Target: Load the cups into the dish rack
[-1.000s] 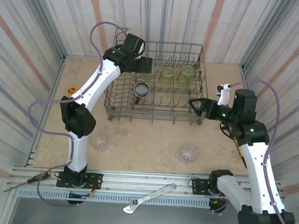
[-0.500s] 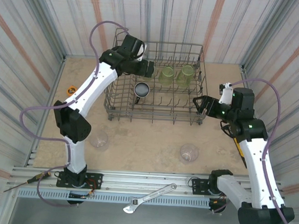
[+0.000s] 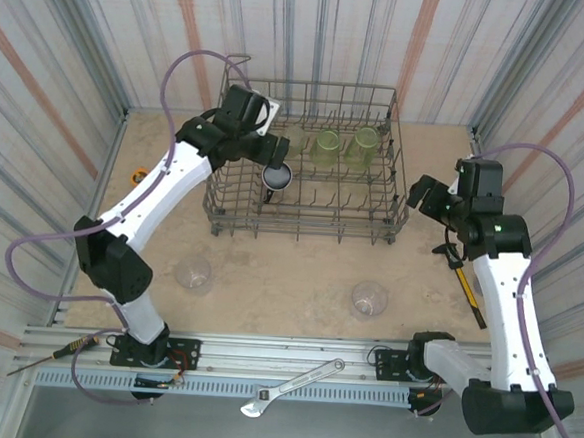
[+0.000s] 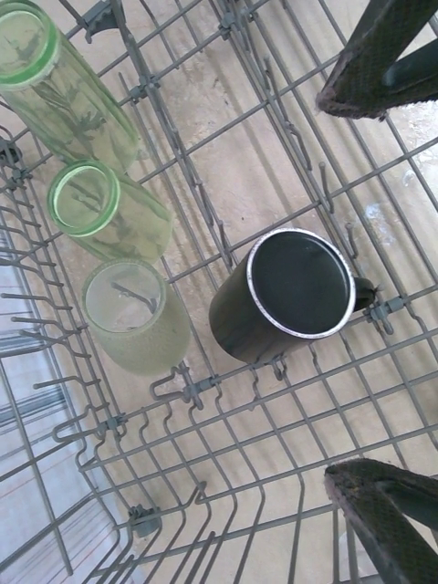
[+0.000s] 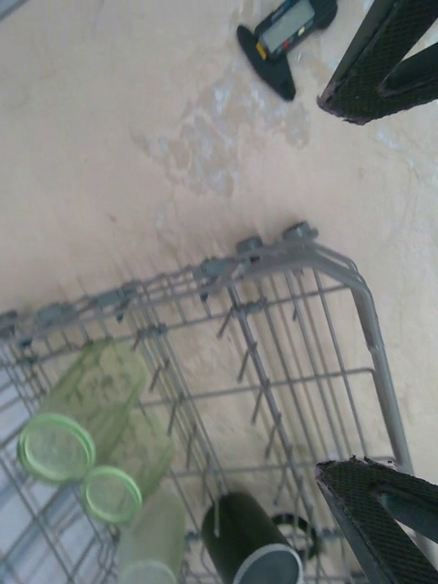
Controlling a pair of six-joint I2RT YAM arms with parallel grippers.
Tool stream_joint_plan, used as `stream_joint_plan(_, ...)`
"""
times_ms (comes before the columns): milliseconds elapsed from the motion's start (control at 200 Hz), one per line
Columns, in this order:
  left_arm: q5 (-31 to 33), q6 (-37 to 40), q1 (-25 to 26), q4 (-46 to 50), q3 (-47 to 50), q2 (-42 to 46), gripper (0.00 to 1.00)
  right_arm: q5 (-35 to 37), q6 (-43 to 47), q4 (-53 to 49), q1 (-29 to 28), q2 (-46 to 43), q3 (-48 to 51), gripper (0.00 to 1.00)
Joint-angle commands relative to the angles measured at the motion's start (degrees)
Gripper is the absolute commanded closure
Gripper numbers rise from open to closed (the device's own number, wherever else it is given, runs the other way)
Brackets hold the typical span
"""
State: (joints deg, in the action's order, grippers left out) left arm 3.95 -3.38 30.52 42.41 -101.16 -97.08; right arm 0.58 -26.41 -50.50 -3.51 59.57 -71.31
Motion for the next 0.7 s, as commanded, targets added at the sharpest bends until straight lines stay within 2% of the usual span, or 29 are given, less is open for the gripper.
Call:
stream_joint_plan(0,-0.5,1.2,0.3,-5.5,4.5,4.7,0.01,2.4,0.9,-3.7,3.0,1.4,-1.3,0.01)
stream_joint_plan(100,-2.1,1.6,0.3,-7.0,7.2,6.7,0.01,1.8,0.8,-3.9,5.9,1.9,-0.5,0.01)
stream_joint_plan(200,-1.2,4.3,0.7,-8.8,10.4,8.9,0.01,7.8,-1.8,-5.9,8.1,3.0,-0.6,0.01)
stream_joint_plan(346,0.5,4.7,1.6,-12.7,15.5,11.9,0.01,11.8,-2.7,-9.1,10.6,5.5,-2.3,0.01)
stream_joint_plan(696,2.8,6.0,6.1,-11.8,15.1,9.6,0.01,18.6,-3.1,-8.5,14.3,7.2,0.3,0.01)
